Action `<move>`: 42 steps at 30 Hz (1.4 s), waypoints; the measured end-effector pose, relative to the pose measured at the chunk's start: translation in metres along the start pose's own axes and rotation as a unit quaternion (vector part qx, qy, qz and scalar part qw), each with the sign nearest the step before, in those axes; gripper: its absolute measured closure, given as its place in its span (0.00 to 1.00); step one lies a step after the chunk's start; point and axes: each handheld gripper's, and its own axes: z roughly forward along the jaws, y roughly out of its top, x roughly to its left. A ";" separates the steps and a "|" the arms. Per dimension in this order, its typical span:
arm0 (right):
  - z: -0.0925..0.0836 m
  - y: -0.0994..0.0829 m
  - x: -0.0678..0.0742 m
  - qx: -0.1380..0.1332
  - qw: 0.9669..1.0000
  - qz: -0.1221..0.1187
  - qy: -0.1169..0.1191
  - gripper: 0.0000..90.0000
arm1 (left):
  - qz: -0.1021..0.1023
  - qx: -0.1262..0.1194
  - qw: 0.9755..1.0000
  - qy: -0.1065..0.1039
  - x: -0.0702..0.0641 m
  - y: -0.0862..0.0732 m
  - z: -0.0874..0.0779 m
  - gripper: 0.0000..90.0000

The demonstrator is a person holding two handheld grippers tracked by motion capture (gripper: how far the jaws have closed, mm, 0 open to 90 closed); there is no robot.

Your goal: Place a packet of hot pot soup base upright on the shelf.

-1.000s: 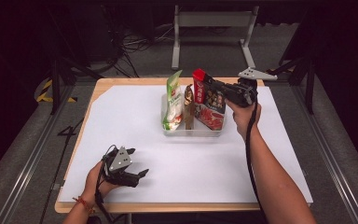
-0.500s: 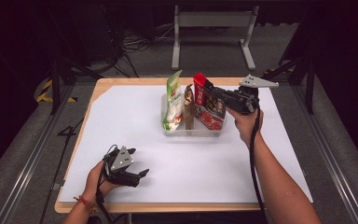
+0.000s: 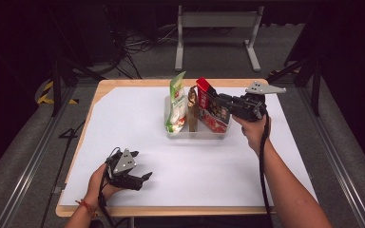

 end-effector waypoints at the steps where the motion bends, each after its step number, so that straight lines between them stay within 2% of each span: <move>1: 0.000 0.000 0.000 0.000 1.000 0.000 0.000 0.81 | 0.000 0.001 1.000 0.000 0.000 0.000 0.000 0.15; 3: -0.003 0.002 0.000 0.007 1.000 -0.006 -0.009 0.74 | -0.002 0.000 1.000 0.000 0.000 0.000 0.000 0.15; 4: -0.008 0.004 0.001 0.016 0.999 -0.020 -0.022 0.74 | -0.004 0.000 1.000 0.000 0.000 0.000 0.000 0.15; 10: -0.023 0.004 0.001 0.033 0.998 -0.035 -0.031 0.72 | 0.000 0.000 1.000 0.002 0.000 0.000 -0.001 0.15; 15: -0.030 0.000 0.005 0.036 0.997 -0.050 -0.038 0.71 | -0.002 0.001 1.000 0.003 0.000 0.000 -0.001 0.15; 22: -0.041 -0.006 0.011 0.026 0.996 -0.069 -0.054 0.74 | -0.003 0.001 1.000 0.003 0.000 0.000 -0.001 0.15; 24: -0.044 -0.008 0.012 0.025 0.996 -0.067 -0.048 0.74 | -0.003 0.001 1.000 0.003 0.000 -0.001 -0.001 0.15; 31: -0.052 -0.017 0.012 0.028 0.996 -0.064 -0.052 0.74 | -0.002 0.001 1.000 0.003 0.000 -0.001 -0.001 0.15; 36: -0.054 -0.025 0.012 0.030 0.996 -0.064 -0.050 0.77 | 0.000 0.003 1.000 0.004 0.000 -0.001 -0.001 0.15; 38: -0.055 -0.028 0.014 0.033 0.996 -0.070 -0.052 0.83 | 0.000 0.002 1.000 0.003 0.000 -0.001 -0.001 0.15; 42: -0.055 -0.032 0.015 0.037 0.996 -0.071 -0.045 0.86 | 0.000 0.003 1.000 0.004 0.000 -0.001 -0.001 0.15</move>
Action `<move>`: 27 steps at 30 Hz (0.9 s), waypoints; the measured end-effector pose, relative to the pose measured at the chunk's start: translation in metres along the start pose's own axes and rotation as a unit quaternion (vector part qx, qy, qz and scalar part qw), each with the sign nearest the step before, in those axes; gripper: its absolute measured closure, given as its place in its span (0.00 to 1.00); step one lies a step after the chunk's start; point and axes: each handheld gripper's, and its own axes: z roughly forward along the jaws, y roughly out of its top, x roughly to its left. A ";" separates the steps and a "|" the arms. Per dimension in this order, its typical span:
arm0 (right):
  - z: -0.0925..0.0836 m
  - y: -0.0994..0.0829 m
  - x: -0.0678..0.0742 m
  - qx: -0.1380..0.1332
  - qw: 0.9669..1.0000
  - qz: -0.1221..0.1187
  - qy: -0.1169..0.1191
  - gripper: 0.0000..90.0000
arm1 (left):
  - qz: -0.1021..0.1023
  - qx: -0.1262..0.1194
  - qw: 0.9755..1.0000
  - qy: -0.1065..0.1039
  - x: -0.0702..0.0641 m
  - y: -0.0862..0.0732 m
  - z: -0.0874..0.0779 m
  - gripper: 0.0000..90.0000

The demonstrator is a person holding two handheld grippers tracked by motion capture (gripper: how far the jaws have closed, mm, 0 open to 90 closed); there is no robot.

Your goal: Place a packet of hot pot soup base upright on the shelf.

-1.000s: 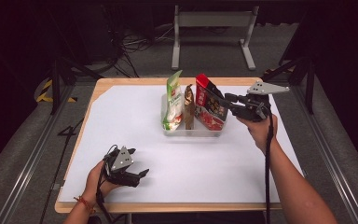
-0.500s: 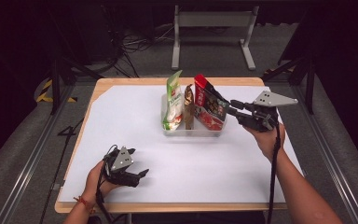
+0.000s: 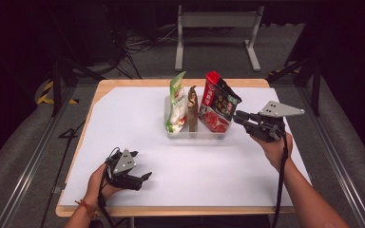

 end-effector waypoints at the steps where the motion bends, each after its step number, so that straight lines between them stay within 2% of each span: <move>1: 0.000 -0.001 0.001 0.000 1.000 -0.002 0.001 0.87 | 0.000 0.000 1.000 0.000 0.000 0.000 0.000 0.15; 5: -0.002 -0.003 0.003 0.004 1.000 -0.007 0.001 0.86 | 0.000 0.000 1.000 -0.001 0.000 0.000 0.000 0.15; 7: -0.003 -0.004 0.004 0.007 1.000 -0.011 -0.002 0.79 | 0.000 0.000 1.000 -0.002 0.000 0.000 0.000 0.15; 10: -0.006 -0.009 0.007 0.013 1.000 -0.022 -0.012 0.64 | 0.000 0.000 1.000 -0.002 0.000 0.000 0.000 0.15; 15: -0.009 -0.019 0.011 0.023 0.999 -0.031 -0.005 0.50 | 0.001 0.001 1.000 -0.003 -0.001 0.000 0.001 0.15; 18: -0.011 -0.026 0.015 0.030 0.999 -0.038 -0.010 0.43 | 0.002 0.002 1.000 -0.004 -0.001 0.000 0.001 0.15; 19: -0.012 -0.032 0.017 0.034 0.998 -0.048 -0.015 0.39 | 0.002 0.002 1.000 -0.003 -0.001 0.000 0.001 0.15; 27: -0.016 -0.050 0.019 0.059 0.995 -0.069 -0.028 0.30 | 0.000 0.001 1.000 -0.004 -0.001 0.001 0.001 0.15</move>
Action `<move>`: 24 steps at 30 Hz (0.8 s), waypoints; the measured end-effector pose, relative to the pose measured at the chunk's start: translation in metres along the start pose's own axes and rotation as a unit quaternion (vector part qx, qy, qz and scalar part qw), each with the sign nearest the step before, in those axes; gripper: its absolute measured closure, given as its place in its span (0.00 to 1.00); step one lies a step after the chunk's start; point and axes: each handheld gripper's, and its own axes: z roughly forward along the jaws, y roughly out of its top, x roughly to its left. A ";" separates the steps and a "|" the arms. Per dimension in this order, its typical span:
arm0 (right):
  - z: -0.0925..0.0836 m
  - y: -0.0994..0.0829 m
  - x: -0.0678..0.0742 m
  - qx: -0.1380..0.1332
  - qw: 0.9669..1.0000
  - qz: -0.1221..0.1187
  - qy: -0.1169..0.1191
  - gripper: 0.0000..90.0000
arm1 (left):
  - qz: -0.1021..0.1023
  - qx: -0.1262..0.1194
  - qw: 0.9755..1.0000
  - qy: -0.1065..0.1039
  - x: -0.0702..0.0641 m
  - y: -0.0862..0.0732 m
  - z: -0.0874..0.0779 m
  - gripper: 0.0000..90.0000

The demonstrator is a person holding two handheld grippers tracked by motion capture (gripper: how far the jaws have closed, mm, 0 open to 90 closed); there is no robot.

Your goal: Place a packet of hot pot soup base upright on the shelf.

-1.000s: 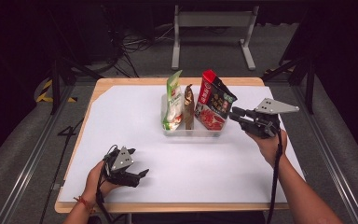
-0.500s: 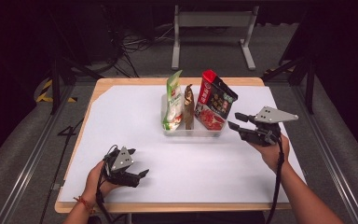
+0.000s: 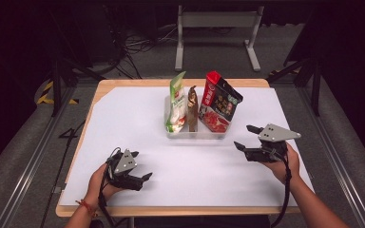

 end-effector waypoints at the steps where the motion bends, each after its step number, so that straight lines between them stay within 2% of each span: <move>1: -0.001 -0.001 0.000 0.001 1.000 -0.003 -0.002 0.29 | 0.000 0.000 1.000 0.000 0.000 0.000 0.000 0.15; 11: -0.015 -0.023 0.004 0.006 0.999 -0.031 -0.016 0.26 | 0.004 -0.002 1.000 0.003 -0.001 0.001 -0.001 0.14; 20: -0.026 -0.039 0.007 0.011 0.999 -0.039 -0.026 0.25 | 0.006 -0.001 1.000 0.002 -0.001 0.001 0.000 0.14; 24: -0.030 -0.045 0.006 0.012 0.999 -0.030 -0.029 0.24 | 0.005 -0.002 1.000 0.003 -0.001 0.001 -0.001 0.14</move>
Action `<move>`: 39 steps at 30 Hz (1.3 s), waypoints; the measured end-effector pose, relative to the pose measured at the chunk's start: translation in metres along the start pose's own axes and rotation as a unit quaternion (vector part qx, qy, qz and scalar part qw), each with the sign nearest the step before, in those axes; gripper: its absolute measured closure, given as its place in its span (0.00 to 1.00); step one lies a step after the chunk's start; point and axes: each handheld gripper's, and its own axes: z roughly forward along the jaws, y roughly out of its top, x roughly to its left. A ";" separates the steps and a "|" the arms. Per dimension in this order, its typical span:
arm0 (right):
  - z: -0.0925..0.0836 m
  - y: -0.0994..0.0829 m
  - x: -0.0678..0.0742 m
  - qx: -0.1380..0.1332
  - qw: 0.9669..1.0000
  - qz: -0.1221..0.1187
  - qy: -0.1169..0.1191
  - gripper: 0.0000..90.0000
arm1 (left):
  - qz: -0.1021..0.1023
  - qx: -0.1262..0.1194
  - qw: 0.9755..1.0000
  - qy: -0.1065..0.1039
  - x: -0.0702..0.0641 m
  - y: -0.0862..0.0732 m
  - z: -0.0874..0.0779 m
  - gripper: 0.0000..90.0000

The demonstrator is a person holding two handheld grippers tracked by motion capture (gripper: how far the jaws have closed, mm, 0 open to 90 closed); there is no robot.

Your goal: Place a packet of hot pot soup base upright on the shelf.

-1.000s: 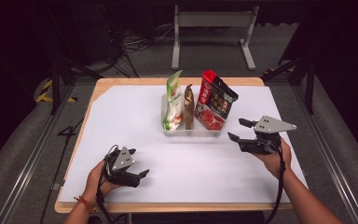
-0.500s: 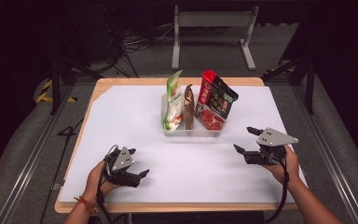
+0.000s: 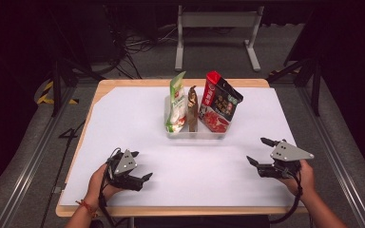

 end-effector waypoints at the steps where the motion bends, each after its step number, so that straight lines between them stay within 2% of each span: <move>1: -0.001 -0.002 0.000 0.001 1.000 0.000 -0.004 0.24 | 0.000 -0.001 1.000 0.000 0.000 0.000 0.000 0.14; 17: -0.022 -0.038 -0.011 0.016 0.999 0.026 -0.041 0.20 | -0.001 -0.002 1.000 -0.001 0.000 0.000 0.000 0.14; 30: -0.036 -0.060 -0.016 0.021 0.997 0.052 -0.046 0.20 | -0.003 -0.003 1.000 -0.002 0.001 0.000 -0.001 0.14; 37: -0.042 -0.072 -0.017 0.023 0.996 0.076 -0.047 0.20 | -0.004 -0.005 1.000 -0.005 0.001 0.000 -0.001 0.14; 39: -0.043 -0.073 -0.018 0.028 0.995 0.076 -0.053 0.20 | -0.005 -0.007 1.000 -0.005 0.001 0.001 -0.001 0.14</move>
